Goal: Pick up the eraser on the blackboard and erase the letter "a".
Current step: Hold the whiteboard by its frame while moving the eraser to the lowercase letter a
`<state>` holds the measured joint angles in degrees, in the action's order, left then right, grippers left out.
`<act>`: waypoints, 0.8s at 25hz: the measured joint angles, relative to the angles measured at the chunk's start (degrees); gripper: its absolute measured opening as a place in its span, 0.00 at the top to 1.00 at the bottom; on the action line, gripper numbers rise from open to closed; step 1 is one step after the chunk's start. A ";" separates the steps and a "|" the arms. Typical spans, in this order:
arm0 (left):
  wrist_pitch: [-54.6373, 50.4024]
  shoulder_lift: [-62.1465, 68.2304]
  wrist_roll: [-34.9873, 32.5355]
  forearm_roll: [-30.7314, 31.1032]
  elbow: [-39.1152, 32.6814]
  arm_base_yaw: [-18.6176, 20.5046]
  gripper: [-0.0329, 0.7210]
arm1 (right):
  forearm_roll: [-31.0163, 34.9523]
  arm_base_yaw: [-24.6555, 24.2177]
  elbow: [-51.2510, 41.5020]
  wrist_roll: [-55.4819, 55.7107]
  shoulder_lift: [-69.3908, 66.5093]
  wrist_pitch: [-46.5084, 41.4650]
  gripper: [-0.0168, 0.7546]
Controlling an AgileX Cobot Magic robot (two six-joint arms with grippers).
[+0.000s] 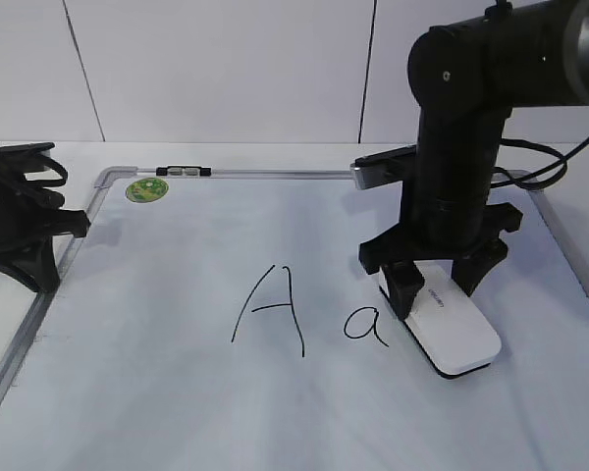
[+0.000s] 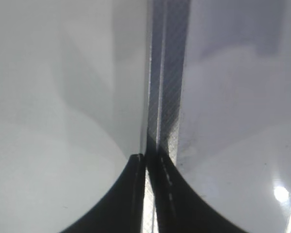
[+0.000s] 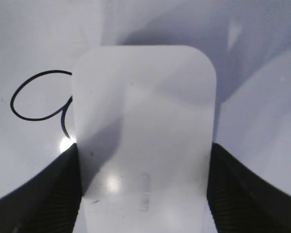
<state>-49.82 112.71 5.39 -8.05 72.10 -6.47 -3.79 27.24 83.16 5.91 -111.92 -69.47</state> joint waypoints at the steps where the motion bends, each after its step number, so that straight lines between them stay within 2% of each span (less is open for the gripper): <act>1: 0.00 0.00 0.00 0.00 0.00 0.00 0.92 | 0.12 0.00 0.00 0.00 -0.09 0.00 0.27; 20: 0.10 0.00 0.00 0.00 0.00 0.00 0.92 | 1.45 0.65 0.11 0.04 -2.55 3.43 0.27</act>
<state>-49.72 112.71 5.39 -8.05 72.10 -6.47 -2.34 27.89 83.27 5.95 -114.47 -66.04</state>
